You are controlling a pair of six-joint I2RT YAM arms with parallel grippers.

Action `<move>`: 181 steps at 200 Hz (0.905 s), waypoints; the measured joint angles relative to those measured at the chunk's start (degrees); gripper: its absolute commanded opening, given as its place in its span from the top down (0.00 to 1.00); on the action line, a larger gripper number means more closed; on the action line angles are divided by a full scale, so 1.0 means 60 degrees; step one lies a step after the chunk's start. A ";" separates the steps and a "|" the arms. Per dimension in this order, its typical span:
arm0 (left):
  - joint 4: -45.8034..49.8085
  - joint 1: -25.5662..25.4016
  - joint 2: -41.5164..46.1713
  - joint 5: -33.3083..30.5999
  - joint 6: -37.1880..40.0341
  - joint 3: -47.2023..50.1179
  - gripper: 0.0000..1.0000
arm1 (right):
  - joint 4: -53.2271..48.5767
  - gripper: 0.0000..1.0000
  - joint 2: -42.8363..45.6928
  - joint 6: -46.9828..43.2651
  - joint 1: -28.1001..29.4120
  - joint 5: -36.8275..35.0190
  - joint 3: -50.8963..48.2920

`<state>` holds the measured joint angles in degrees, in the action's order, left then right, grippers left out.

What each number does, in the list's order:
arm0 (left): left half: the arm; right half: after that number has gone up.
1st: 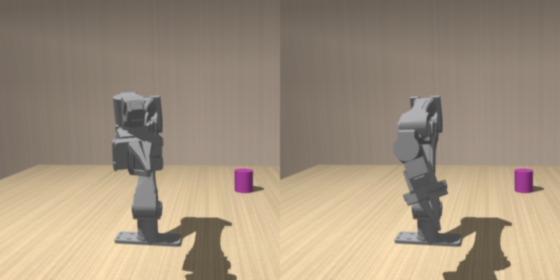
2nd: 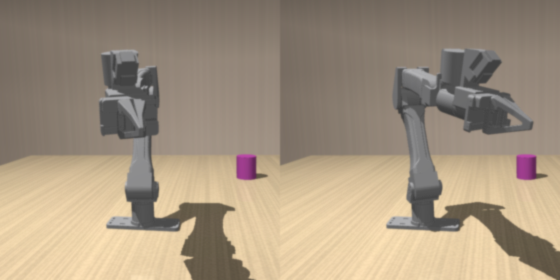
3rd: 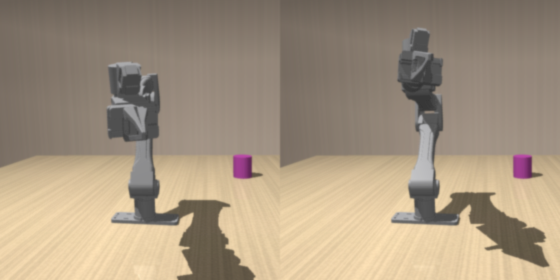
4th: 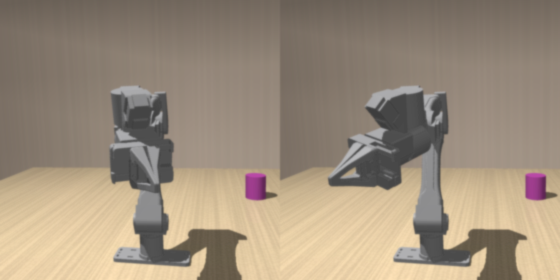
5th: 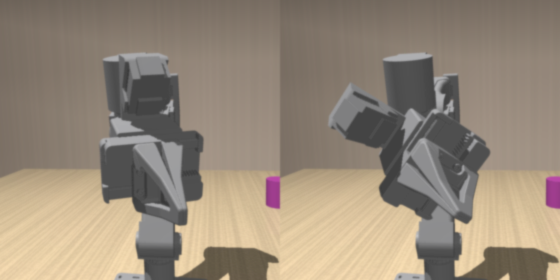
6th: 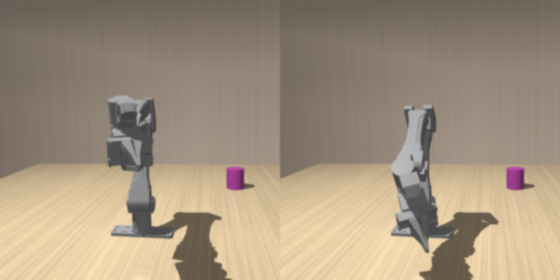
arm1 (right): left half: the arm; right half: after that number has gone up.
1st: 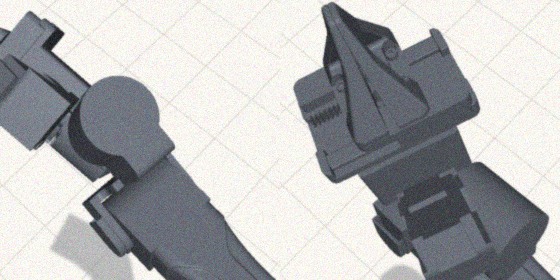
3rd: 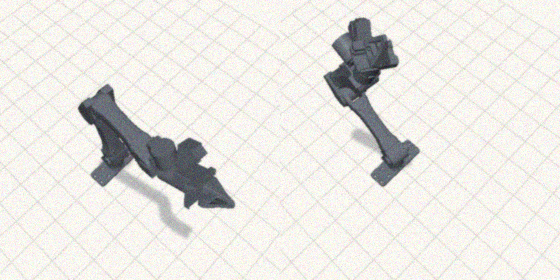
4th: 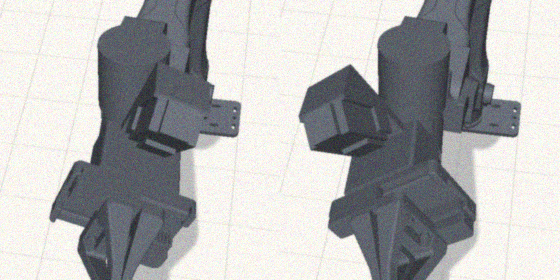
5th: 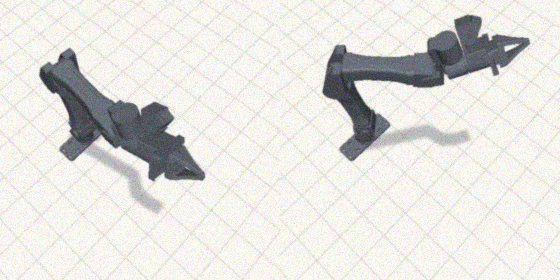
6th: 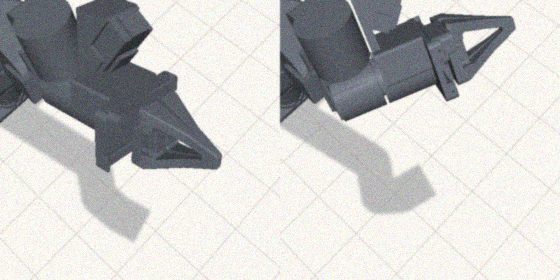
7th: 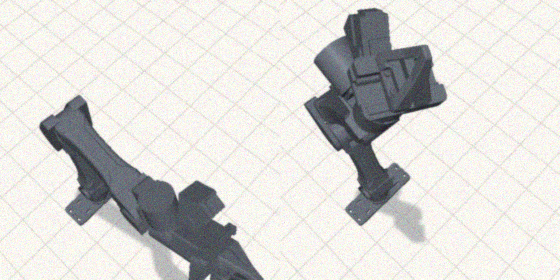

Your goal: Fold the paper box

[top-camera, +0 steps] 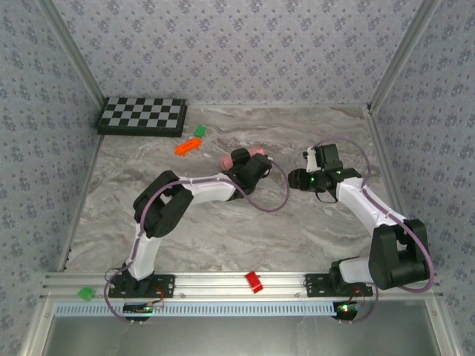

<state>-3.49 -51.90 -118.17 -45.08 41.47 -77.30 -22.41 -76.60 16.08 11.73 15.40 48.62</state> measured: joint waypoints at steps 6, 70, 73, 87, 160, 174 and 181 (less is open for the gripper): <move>0.0004 0.0000 -0.0025 -0.0007 -0.0018 0.0000 0.36 | 0.0000 0.52 0.0000 0.0000 0.0000 0.0004 -0.0015; 0.0157 -0.0102 -0.0058 0.0095 -0.0426 0.0000 0.24 | -0.0004 0.52 0.0000 0.0000 -0.0025 0.0004 -0.0029; 0.0171 -0.0102 -0.0058 0.0120 -0.0448 0.0004 0.23 | -0.0004 0.52 0.0000 0.0000 -0.0025 0.0004 -0.0029; 0.0299 -0.0120 -0.0033 0.0284 -0.0594 0.0036 0.19 | 0.0000 0.52 0.0000 0.0000 -0.0033 0.0007 -0.0033; 0.1490 -0.0120 0.1013 0.1585 -0.1741 0.0164 0.08 | 0.0055 0.51 -0.0036 0.0000 -0.0076 -0.0004 -0.0142; 0.1672 -0.0117 0.1388 0.1891 -0.2058 0.0189 0.08 | 0.0058 0.51 -0.0058 0.0000 -0.0087 -0.0036 -0.0142; 0.1749 -0.0098 0.1581 0.2036 -0.2215 0.0222 0.08 | 0.0058 0.51 -0.0073 0.0000 -0.0095 -0.0055 -0.0142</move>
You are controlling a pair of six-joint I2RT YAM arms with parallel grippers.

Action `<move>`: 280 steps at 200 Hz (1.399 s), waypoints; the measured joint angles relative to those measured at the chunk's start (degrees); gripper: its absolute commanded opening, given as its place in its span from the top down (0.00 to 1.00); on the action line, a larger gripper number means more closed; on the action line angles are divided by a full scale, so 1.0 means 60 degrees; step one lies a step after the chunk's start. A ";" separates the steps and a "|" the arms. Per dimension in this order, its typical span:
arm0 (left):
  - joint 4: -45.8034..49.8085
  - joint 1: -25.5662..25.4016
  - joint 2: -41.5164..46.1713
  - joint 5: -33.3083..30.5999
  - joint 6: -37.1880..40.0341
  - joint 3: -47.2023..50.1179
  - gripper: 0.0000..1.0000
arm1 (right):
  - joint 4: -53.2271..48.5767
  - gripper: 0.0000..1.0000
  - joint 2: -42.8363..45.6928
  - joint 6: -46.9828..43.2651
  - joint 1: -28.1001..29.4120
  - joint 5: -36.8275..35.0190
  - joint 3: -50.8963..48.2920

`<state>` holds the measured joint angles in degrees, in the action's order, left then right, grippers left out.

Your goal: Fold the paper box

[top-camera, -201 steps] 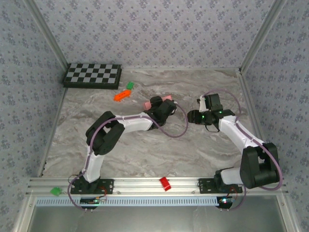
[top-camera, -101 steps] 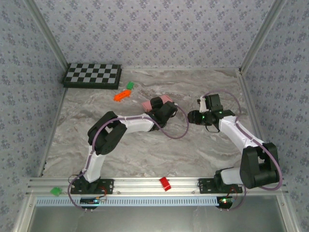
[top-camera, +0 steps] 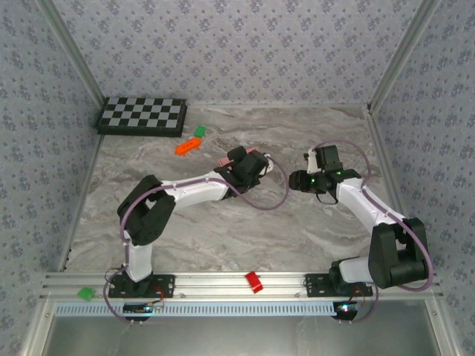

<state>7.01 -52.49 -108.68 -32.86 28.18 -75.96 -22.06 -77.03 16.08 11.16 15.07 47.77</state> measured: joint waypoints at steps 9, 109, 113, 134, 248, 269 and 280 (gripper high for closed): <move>0.0109 0.0022 0.0255 0.0157 -0.0222 0.0055 0.08 | 0.0000 0.51 -0.0029 0.0000 -0.0004 -0.0073 0.0000; 0.1198 0.2331 0.3282 0.0805 -0.3876 0.1982 0.07 | -0.0138 0.50 -0.0040 0.0291 -0.0106 -0.3158 -0.0055; 0.1217 0.2477 0.3446 0.0820 -0.4018 0.2124 0.07 | -0.0138 0.50 -0.0011 0.0299 -0.0109 -0.3319 -0.0080; 0.1399 0.3184 0.4237 0.0867 -0.4648 0.2747 0.07 | -0.0146 0.49 0.0259 0.0368 -0.0200 -0.4258 -0.0251; 0.1351 0.7031 0.6932 0.1322 -0.6470 0.5428 0.02 | 0.1832 0.46 0.1450 0.0324 -0.2397 -0.4954 -0.1705; 0.0889 0.7275 0.6889 0.1443 -0.6422 0.5686 0.00 | 0.2648 0.45 0.1439 0.0255 -0.2845 -0.4401 -0.1978; 0.0601 0.7355 0.6834 0.1519 -0.6328 0.5799 0.00 | 0.3162 0.45 0.1392 0.0069 -0.2965 -0.4186 -0.2109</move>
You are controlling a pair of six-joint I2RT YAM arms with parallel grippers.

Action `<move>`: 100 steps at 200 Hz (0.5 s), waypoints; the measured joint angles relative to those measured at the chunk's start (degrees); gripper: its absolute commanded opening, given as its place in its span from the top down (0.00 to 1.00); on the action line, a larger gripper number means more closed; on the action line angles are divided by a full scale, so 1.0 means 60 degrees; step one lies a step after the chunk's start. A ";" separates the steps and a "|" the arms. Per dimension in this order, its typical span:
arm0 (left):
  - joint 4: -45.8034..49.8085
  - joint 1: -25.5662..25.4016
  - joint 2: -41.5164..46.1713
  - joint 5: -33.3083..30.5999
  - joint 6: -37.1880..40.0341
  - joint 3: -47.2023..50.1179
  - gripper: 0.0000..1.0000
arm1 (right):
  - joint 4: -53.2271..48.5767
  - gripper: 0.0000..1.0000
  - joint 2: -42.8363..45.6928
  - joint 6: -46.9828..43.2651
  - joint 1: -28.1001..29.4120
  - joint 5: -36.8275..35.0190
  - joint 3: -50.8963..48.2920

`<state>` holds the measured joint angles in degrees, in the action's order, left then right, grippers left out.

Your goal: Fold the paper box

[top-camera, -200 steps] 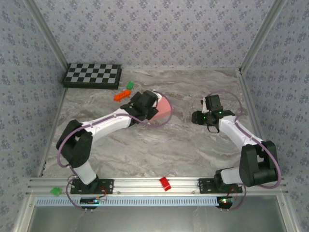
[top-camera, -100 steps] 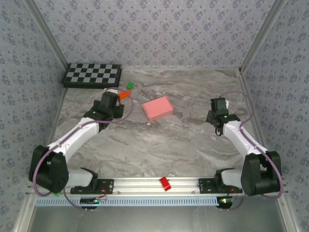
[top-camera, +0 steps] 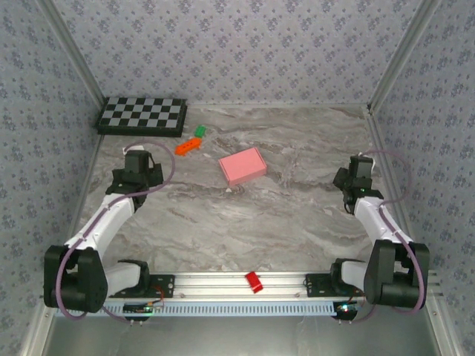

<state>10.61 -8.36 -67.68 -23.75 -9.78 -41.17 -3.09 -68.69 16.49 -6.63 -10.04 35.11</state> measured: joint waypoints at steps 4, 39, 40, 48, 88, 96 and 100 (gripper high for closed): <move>-0.0124 0.0036 -0.0044 0.0036 0.0033 0.0040 0.00 | 0.0208 0.45 -0.0040 -0.0091 -0.0029 0.0080 -0.0047; -0.1118 0.0393 -0.0474 0.0532 0.0313 0.0211 0.00 | 0.1665 0.44 -0.0535 -0.0674 -0.0073 0.0670 -0.0284; -0.1162 0.0408 -0.0495 0.0557 0.0324 0.0215 0.00 | 0.1723 0.44 -0.0557 -0.0696 -0.0073 0.0699 -0.0295; -0.1395 0.0503 -0.0630 0.0656 0.0397 0.0233 0.00 | 0.2036 0.43 -0.0681 -0.0798 -0.0080 0.0849 -0.0357; -0.3053 0.0841 -0.1260 0.1690 0.1166 0.0852 0.00 | 0.3249 0.42 -0.1224 -0.1220 -0.0106 0.1570 -0.0535; -0.3388 0.0878 -0.1366 0.1931 0.1315 0.1031 0.00 | 0.3508 0.42 -0.1359 -0.1290 -0.0106 0.1712 -0.0546; -0.3512 0.0903 -0.1402 0.2033 0.1370 0.1096 0.00 | 0.3610 0.41 -0.1410 -0.1333 -0.0106 0.1770 -0.0554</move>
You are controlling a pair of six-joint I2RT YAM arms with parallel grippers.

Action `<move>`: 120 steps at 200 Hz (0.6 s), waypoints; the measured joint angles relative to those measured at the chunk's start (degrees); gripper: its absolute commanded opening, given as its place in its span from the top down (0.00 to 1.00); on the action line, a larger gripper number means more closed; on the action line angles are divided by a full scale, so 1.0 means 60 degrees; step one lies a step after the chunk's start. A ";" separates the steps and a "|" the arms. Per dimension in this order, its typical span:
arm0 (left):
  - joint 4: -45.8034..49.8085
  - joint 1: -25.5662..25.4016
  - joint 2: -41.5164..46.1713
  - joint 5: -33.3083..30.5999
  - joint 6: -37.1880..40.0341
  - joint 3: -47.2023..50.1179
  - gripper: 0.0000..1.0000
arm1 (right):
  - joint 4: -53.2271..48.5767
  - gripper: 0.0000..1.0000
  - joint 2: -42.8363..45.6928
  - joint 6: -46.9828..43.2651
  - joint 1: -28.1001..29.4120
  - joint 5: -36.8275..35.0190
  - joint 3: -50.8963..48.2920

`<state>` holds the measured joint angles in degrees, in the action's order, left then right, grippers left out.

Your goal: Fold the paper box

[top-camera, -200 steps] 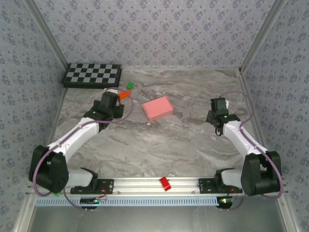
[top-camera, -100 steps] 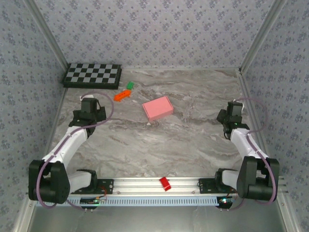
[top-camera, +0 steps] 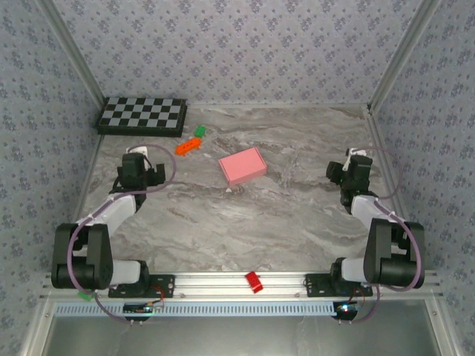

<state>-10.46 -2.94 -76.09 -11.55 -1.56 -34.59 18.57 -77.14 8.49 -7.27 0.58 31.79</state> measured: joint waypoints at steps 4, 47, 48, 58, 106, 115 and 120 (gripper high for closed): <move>-0.0153 0.0015 -0.0044 0.0124 0.0055 0.0073 0.00 | 0.0117 0.41 -0.0058 -0.0044 0.0000 0.0069 -0.0011; -0.1687 0.0601 -0.0437 0.1322 0.0178 0.0481 0.00 | 0.1166 0.40 -0.0335 -0.0466 -0.0004 0.0426 -0.0222; -0.1730 0.0623 -0.0455 0.1362 0.0178 0.0484 0.00 | 0.1173 0.40 -0.0339 -0.0474 -0.0007 0.0430 -0.0226; -0.1982 0.0761 -0.0550 0.1599 0.0149 0.0492 0.00 | 0.1348 0.40 -0.0408 -0.0535 -0.0025 0.0521 -0.0273; -0.3100 0.0925 -0.0896 0.2393 0.0149 0.0805 0.00 | 0.2350 0.40 -0.0663 -0.0725 -0.0044 0.0882 -0.0769; -0.3333 0.0929 -0.0911 0.2484 0.0149 0.1009 0.00 | 0.2594 0.40 -0.0678 -0.0758 -0.0044 0.0914 -0.0933; -0.3428 0.0929 -0.0914 0.2510 0.0149 0.1118 0.00 | 0.2721 0.40 -0.0696 -0.0780 -0.0044 0.0918 -0.1024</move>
<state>-31.03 2.63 -81.58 3.51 -0.67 -27.88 34.89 -81.32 3.81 -7.53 6.09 25.65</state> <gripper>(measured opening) 0.996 0.603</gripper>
